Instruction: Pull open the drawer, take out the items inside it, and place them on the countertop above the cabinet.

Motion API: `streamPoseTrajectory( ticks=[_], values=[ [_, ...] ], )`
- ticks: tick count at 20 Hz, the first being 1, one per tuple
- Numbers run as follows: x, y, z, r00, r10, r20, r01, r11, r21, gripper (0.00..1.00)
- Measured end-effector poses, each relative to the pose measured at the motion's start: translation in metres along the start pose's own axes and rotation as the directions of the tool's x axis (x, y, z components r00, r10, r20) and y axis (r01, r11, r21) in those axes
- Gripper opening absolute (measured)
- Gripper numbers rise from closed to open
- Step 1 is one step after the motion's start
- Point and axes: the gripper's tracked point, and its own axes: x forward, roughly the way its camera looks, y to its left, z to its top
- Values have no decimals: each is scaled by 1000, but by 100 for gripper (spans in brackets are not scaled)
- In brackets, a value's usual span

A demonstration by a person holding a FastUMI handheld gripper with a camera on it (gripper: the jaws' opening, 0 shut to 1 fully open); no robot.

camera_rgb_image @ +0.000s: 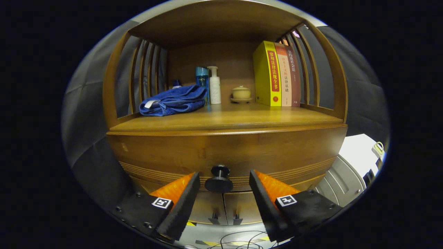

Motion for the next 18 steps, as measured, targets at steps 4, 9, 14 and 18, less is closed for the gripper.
streamPoseTrajectory(
  ticks=[4,9,14,18],
  values=[
    [7,5,-6,1000,7,-10,-7,1000,6,77],
    [9,5,-4,1000,-7,-1,7,1000,-23,55],
    [7,6,-5,1000,-6,17,7,999,-37,51],
    [-1,6,-8,1000,-6,6,6,1000,-22,48]
  ],
)
